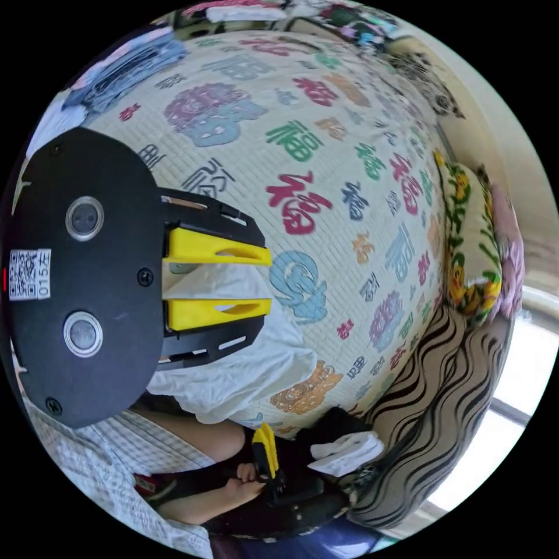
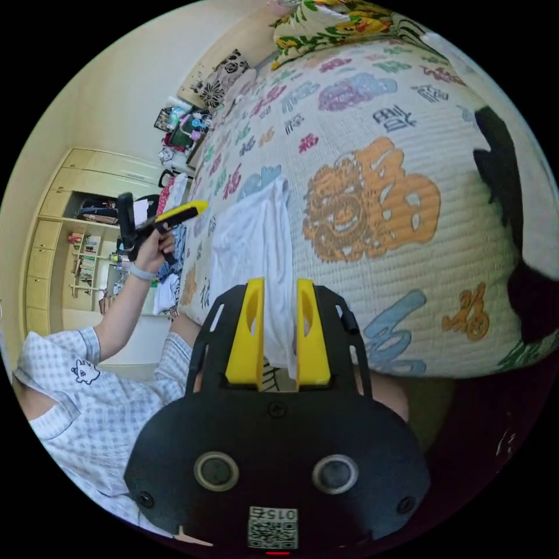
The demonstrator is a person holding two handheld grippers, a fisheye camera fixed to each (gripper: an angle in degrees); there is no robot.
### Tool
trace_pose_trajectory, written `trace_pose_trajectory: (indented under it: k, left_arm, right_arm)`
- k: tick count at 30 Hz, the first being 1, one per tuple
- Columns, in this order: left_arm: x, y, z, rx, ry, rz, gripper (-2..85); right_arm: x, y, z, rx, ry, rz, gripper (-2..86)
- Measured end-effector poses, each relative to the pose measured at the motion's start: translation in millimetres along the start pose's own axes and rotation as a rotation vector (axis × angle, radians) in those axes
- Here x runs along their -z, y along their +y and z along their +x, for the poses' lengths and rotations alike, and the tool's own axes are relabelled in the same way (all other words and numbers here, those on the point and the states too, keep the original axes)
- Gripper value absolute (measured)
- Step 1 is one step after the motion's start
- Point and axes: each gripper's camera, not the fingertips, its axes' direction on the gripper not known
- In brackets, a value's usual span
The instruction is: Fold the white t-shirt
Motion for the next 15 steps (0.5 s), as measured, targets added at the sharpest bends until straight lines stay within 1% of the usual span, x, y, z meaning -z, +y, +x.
trace_pose_trajectory:
  k: [1,3,7,9,11,13,14,15]
  left_arm:
    - [-1.3,3.3,-10.9,0.041,0.025,-0.008,12.5]
    - [-13.8,12.7,-41.6,0.139,0.132,-0.060,15.1]
    - [-28.3,18.4,-63.3,0.203,0.227,-0.050,15.1]
    - [-37.3,18.4,-75.8,0.251,0.318,-0.044,14.1]
    - [-40.0,17.8,-83.2,0.260,0.326,-0.043,12.4]
    - [-41.2,17.1,-91.7,0.254,0.342,-0.055,10.0]
    - [-41.4,16.9,-98.8,0.246,0.375,-0.067,7.9]
    - [-40.2,16.8,-106.5,0.236,0.436,-0.064,5.3]
  right_arm:
    - [-0.9,-8.9,0.1,0.010,0.010,0.000,10.2]
    - [-13.2,-44.4,0.0,0.037,0.025,-0.043,12.5]
    - [-42.8,-83.6,-0.4,0.041,0.007,-0.148,13.5]
    - [-62.2,-96.6,0.2,0.006,-0.033,-0.231,12.8]
    - [-67.9,-101.9,-1.1,-0.013,0.022,-0.266,11.4]
    - [-68.0,-104.0,-3.2,0.008,0.036,-0.296,9.5]
    - [-67.9,-104.3,-4.1,0.031,0.012,-0.313,8.2]
    - [-68.6,-104.2,-4.3,0.046,-0.058,-0.331,5.7]
